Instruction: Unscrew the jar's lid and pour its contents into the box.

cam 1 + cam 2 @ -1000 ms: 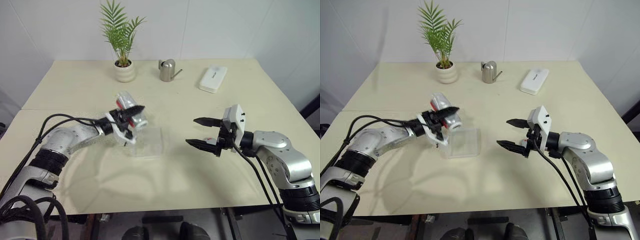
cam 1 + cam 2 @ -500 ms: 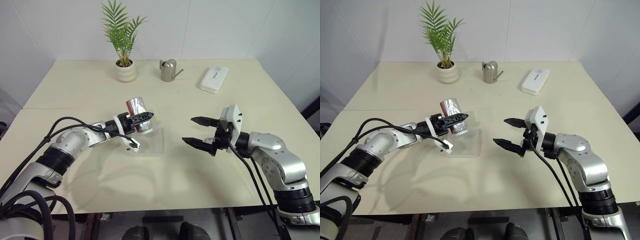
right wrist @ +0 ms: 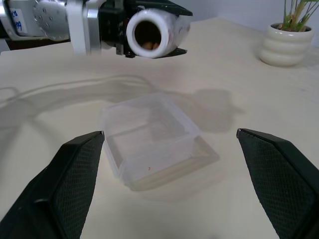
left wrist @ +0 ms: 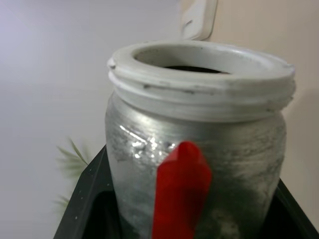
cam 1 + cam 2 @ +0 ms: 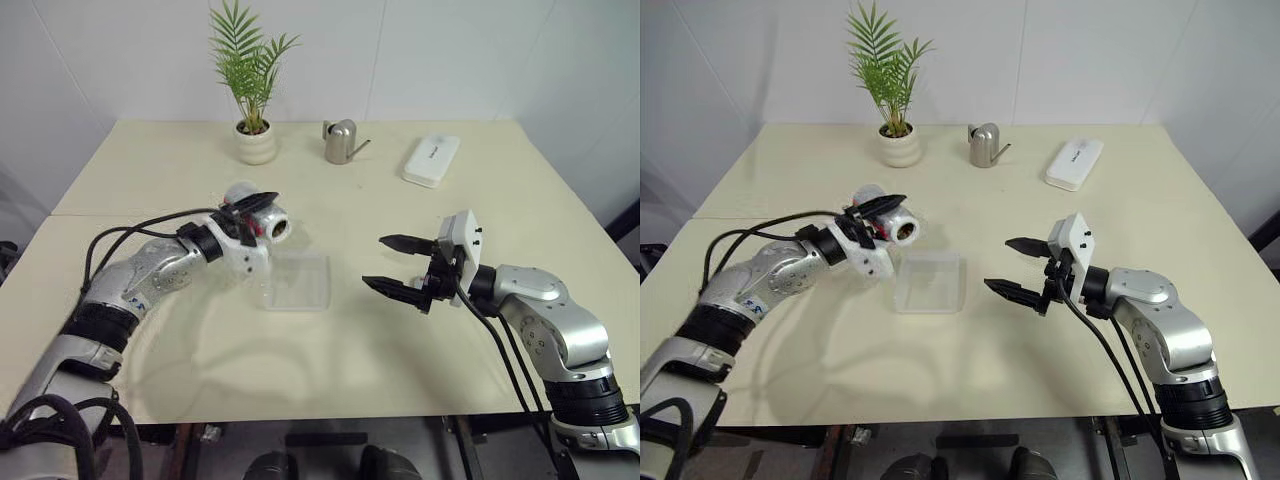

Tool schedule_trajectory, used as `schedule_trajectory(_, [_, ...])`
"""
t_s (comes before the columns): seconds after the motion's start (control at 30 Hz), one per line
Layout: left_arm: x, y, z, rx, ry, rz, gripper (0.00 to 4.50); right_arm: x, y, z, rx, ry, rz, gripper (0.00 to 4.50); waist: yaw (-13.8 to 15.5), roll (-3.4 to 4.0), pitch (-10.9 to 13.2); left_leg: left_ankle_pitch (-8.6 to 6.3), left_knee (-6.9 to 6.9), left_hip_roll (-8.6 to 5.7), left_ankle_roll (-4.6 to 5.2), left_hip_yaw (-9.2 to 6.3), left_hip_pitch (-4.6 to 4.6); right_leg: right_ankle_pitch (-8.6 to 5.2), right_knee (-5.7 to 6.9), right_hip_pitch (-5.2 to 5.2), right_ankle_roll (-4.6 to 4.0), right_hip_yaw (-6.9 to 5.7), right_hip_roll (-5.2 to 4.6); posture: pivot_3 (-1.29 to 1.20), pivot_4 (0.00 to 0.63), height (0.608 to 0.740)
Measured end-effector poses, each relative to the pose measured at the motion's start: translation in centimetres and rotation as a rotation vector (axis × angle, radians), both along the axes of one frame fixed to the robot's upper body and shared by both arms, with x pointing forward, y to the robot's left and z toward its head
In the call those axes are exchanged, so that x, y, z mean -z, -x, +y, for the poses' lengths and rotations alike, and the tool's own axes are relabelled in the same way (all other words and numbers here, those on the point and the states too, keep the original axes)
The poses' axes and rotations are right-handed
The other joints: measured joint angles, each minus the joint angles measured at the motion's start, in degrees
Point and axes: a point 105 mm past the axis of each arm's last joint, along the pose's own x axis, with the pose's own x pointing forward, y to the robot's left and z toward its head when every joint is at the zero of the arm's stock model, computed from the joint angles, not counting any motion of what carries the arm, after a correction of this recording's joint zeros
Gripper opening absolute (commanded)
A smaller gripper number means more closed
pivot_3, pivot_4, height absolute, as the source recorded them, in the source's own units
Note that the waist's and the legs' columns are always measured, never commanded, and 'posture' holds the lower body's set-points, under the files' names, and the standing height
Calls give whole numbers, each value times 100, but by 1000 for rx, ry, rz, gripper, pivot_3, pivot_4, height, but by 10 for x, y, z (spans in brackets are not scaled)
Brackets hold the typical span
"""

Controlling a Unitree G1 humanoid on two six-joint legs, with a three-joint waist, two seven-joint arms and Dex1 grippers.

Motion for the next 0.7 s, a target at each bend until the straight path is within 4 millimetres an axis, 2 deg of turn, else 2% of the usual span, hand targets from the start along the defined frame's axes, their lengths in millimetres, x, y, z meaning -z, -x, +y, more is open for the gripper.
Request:
schedule_trajectory(0.13, [0,-4,18,-38,380,408,1947,1,0,0,-3,0,3,4478,-58,-1,0,1,15,-1,2,-7,2,7,10,10,3,1,5,0,150,740])
schedule_trajectory(0.33, [1,3,35,-59,759,747,1947,1,0,0,-7,2,4,4478,-95,-2,-1,1,15,-3,1,-7,9,9,11,13,4,7,7,0,150,740])
schedule_trajectory(0.47, [12,7,37,-72,853,842,1947,2,0,0,-9,3,8,4478,-93,-2,-1,0,14,-4,1,-6,8,9,7,13,4,7,8,0,150,740])
schedule_trajectory(0.7, [8,4,39,-107,834,776,1947,7,-3,2,-19,1,26,4478,-87,-4,-2,-1,12,-6,-2,-6,8,10,5,12,2,9,8,0,150,740])
